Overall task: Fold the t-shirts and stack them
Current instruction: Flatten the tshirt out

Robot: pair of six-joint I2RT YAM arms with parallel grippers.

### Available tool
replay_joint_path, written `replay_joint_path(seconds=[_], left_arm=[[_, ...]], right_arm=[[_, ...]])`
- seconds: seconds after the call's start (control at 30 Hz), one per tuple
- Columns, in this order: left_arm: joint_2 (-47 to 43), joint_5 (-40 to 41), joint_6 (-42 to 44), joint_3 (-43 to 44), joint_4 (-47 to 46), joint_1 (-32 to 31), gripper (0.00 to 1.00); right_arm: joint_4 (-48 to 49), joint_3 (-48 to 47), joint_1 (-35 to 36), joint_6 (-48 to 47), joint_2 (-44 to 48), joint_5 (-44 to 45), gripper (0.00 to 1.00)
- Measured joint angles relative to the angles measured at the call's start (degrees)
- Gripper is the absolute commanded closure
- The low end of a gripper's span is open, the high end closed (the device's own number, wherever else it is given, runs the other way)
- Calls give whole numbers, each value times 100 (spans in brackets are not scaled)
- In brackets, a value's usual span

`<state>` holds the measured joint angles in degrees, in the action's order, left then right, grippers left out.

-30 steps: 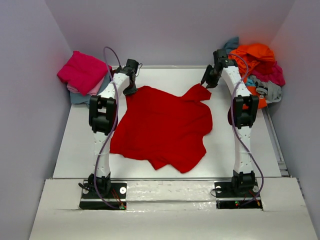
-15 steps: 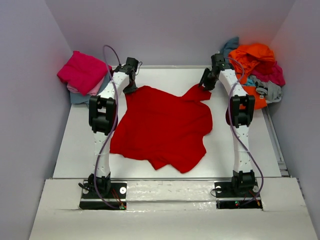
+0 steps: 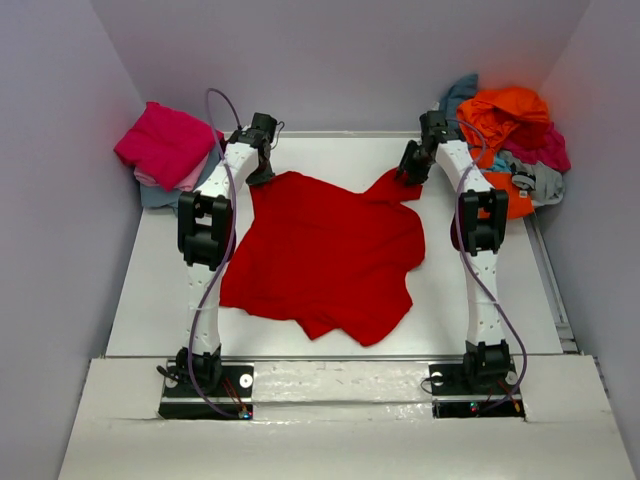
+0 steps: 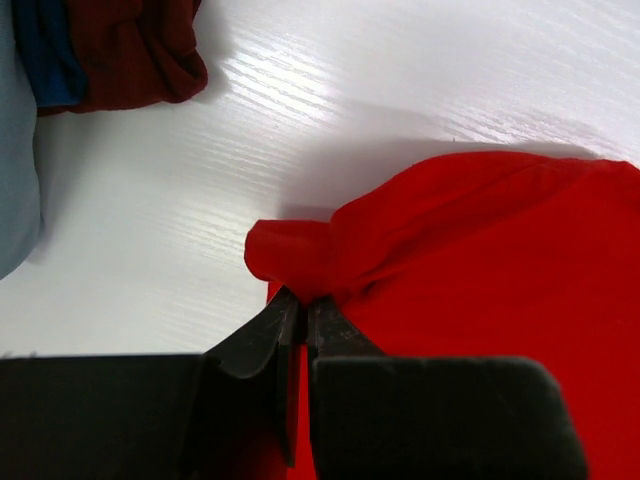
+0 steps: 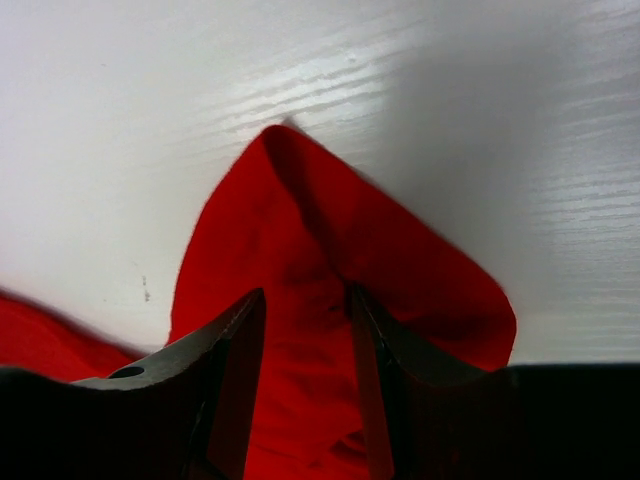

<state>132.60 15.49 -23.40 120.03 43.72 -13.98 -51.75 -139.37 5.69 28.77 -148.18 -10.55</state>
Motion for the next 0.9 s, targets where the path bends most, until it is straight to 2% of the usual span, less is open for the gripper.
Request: replay_joint_path(seconds=[0.2,0.67,0.9], left_arm=[[0,0,2,0,13,0,94],[2,-2,2,2,26,0,94],[2,-2,2,2,26,0,94]], right_arm=[[20,129,15,7,2,-2,58],[85,240,39,0,37,0,79],[83,341,39,0,92,13,81]])
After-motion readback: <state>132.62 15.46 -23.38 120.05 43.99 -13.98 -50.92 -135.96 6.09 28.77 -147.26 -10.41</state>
